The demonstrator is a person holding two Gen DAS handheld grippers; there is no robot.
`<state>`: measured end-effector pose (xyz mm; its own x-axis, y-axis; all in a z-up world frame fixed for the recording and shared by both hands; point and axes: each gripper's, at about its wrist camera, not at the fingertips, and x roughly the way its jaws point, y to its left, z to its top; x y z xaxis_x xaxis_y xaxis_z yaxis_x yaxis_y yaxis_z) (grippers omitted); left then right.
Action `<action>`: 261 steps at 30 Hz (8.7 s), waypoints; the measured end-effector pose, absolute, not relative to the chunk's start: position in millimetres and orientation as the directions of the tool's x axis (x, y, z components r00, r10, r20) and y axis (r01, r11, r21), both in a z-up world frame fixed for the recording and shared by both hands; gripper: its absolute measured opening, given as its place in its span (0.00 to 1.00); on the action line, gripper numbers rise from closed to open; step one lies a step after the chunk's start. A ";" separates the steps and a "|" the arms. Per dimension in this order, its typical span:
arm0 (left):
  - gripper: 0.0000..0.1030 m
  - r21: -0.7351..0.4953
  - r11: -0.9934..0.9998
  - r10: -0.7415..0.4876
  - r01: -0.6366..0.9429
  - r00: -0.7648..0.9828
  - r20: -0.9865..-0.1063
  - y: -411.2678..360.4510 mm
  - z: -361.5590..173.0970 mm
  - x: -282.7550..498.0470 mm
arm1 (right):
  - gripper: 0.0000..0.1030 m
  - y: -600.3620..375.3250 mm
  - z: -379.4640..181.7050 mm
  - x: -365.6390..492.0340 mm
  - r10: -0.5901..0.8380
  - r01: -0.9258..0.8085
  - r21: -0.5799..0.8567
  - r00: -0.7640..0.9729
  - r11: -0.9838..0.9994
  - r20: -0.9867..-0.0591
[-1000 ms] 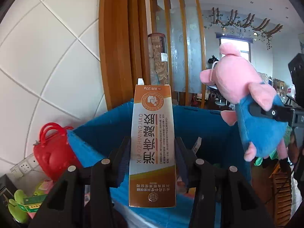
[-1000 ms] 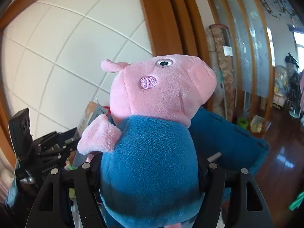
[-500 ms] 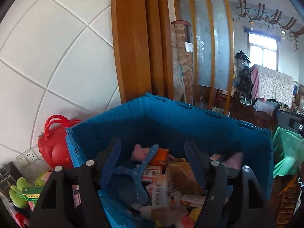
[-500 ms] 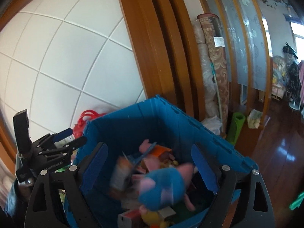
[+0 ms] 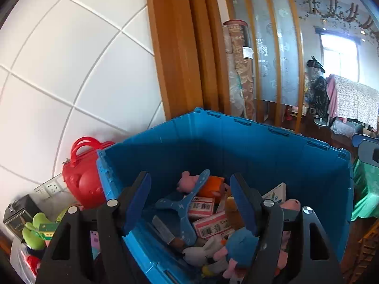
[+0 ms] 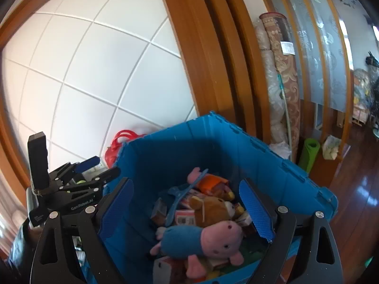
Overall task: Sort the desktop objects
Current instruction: 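Move both tools back over the items on the bed, then grasp a small white barcode box with left tool while right tool grasps the grey bunny plush, then carry the white box and grey bunny over the blue crate and release, then move both tools back over the items on the bed, then grasp the tape roll with left tool while right tool grasps the pink-white tissue pack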
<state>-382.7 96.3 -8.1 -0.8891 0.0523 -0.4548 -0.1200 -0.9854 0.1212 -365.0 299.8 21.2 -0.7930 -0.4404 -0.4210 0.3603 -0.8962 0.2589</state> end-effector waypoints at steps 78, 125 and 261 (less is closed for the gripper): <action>0.67 0.050 -0.867 -0.329 0.495 -0.495 -0.804 -433.6 -297.5 -250.1 | 0.02 -270.2 -257.1 -334.2 -0.567 0.729 0.322 -0.109 -0.604 -0.817; 0.28 -0.039 -0.948 -0.110 0.316 -0.440 -0.891 -368.9 -335.0 -161.3 | 0.48 -293.1 -213.7 -294.2 -0.630 0.859 0.186 -0.186 -0.477 -0.754; 0.64 -0.093 -0.947 -0.074 0.309 -0.489 -0.869 -406.2 -341.9 -91.9 | 1.00 -438.8 -352.0 -308.0 -0.317 0.781 0.069 -0.170 -0.620 -0.933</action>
<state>-91.9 -406.2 -341.9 -0.4891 -0.0738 -0.8691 0.3088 -0.9465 -0.0935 -308.0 -438.8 -352.0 -0.1697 -0.3169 -0.9332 0.7814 -0.6203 0.0686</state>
